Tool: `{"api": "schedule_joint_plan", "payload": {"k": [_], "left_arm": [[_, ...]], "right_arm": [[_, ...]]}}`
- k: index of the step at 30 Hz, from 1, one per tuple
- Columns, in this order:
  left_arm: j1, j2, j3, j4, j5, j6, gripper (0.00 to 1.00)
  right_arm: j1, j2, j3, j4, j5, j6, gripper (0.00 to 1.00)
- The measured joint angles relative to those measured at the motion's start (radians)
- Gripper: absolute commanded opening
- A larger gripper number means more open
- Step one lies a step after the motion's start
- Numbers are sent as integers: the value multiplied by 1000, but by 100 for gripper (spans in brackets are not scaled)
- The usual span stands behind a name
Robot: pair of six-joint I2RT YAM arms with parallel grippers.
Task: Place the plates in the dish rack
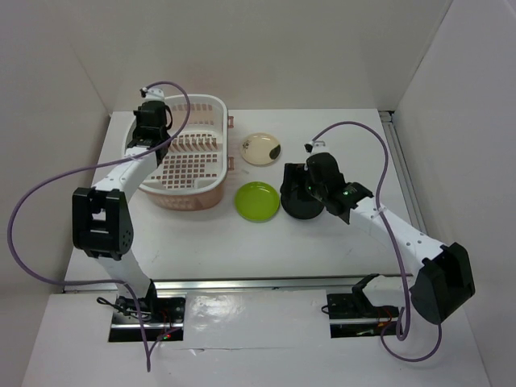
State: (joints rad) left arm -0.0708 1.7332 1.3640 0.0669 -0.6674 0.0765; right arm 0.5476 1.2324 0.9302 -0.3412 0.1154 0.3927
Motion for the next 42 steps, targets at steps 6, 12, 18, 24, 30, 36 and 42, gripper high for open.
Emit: {"api": "schedule_joint_plan", "payload": {"k": [6,12,18,24,30,36,42], "left_arm": [[0,58,9,9,3,3,0],[0,97,33,13,11,3,0],[0,163,88,14,15,-1,0],[0,217,127,4,11,-2,0],[0,251,166,-21,14,-7,0],[3,272,191,-68,35,-37,6],[4,293,221,-98,39,-58,17]], "right_arm": [[0,29,4,-6,-3,-17,100],[0,85,46,-11,-18,-31,100],[0,116,64,-11,-27,-40,100],[0,145,85,-10,-34,-46,100],[0,181,119,-8,-41,-48,100],[0,203,132,-1,-50,-50,100],[0,220,146,0,-60,-50,100]]}}
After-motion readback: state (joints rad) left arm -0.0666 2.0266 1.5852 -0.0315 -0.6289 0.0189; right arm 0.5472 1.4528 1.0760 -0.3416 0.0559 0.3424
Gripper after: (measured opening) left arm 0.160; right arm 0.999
